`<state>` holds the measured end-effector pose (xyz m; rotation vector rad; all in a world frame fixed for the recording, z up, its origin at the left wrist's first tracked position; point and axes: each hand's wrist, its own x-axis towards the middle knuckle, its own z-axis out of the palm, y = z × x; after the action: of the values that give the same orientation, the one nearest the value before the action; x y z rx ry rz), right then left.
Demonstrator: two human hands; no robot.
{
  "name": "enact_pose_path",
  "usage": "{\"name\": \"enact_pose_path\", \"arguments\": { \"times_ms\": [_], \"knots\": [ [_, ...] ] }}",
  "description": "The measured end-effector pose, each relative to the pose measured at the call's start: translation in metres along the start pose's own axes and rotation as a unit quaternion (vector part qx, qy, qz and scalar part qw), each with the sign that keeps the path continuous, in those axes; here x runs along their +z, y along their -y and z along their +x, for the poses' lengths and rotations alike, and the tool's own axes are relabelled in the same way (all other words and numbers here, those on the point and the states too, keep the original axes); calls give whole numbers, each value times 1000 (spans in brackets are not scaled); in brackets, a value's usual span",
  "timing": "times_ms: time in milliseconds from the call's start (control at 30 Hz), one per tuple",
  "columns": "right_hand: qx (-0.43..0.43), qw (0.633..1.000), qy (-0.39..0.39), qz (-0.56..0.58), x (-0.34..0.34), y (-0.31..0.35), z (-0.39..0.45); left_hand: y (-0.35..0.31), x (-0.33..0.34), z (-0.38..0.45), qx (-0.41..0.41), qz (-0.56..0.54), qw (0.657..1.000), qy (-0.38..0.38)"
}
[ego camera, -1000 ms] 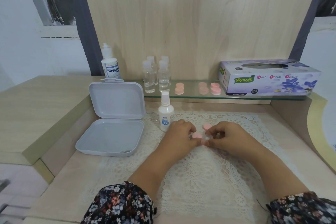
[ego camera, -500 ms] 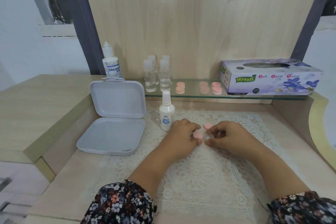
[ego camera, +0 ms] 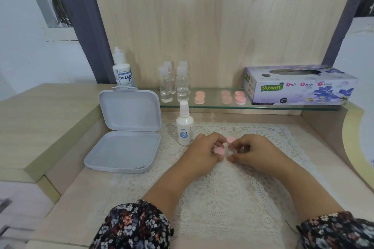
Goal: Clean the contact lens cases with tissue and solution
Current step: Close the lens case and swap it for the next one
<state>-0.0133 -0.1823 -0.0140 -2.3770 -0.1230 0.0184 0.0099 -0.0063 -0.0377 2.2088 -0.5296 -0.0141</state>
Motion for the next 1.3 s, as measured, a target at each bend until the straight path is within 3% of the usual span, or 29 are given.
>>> {"name": "enact_pose_path", "arguments": {
  "times_ms": [367,667,933,1300],
  "knots": [
    [-7,1000,-2,-16,0,1,-1,-6,-1,-2,16,55,998,-14],
    [-11,1000,-1,-3,-1,0,-2,-3,0,-3,25,22,999,15],
    [-11,1000,-2,-9,-1,0,0,-2,-1,-2,24,48,998,-28],
    [-6,1000,-1,-10,-1,-1,0,-2,1,-2,25,24,999,-3]
  ]
}}
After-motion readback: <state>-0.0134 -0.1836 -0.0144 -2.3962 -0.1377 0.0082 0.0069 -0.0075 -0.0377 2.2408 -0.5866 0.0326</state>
